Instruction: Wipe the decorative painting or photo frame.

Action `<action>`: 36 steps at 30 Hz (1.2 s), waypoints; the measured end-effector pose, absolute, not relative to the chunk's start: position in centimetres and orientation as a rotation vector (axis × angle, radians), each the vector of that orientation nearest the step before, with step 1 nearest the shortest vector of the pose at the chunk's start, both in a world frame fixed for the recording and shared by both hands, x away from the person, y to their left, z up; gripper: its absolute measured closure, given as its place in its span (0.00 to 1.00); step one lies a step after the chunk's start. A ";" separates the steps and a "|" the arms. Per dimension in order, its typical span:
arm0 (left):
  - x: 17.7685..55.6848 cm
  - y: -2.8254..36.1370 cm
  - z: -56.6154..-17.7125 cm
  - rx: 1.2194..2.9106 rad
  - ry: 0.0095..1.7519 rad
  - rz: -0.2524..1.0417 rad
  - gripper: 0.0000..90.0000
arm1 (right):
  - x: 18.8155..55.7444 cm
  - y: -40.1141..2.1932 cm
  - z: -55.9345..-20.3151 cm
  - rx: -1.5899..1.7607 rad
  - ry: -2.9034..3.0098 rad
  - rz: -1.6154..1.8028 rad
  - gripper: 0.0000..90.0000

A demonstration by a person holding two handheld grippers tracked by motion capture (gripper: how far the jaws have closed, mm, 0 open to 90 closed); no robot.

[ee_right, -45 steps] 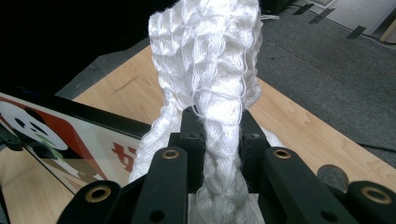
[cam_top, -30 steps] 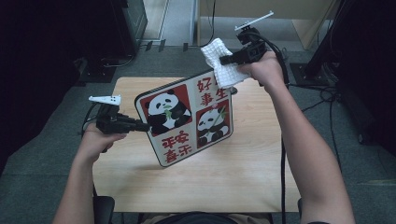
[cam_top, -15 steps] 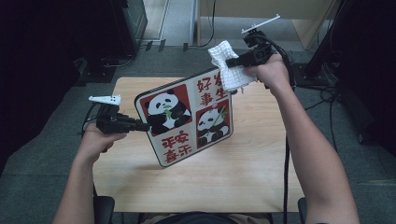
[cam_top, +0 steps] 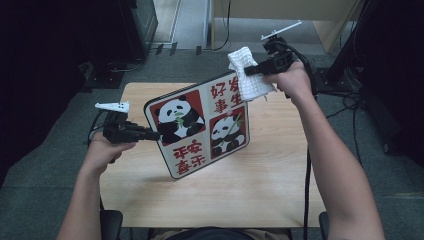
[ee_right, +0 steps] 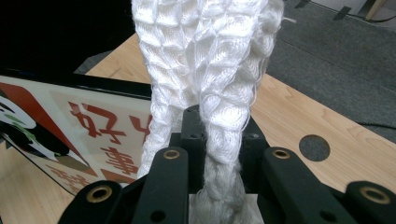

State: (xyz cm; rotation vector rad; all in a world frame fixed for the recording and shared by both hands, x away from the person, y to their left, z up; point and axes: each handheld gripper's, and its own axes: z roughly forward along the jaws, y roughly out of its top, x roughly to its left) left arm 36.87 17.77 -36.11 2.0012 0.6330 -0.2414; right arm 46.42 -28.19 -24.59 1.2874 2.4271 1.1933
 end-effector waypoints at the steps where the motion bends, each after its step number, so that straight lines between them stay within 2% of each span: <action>1: 36.9 17.8 -36.1 2.001 0.633 -0.242 0.85 | 46.4 -28.3 -24.7 1.290 2.428 1.192 0.87; 36: 36.8 17.8 -36.2 2.003 0.628 -0.239 0.85 | 46.4 -29.9 -29.2 1.337 2.484 1.166 0.87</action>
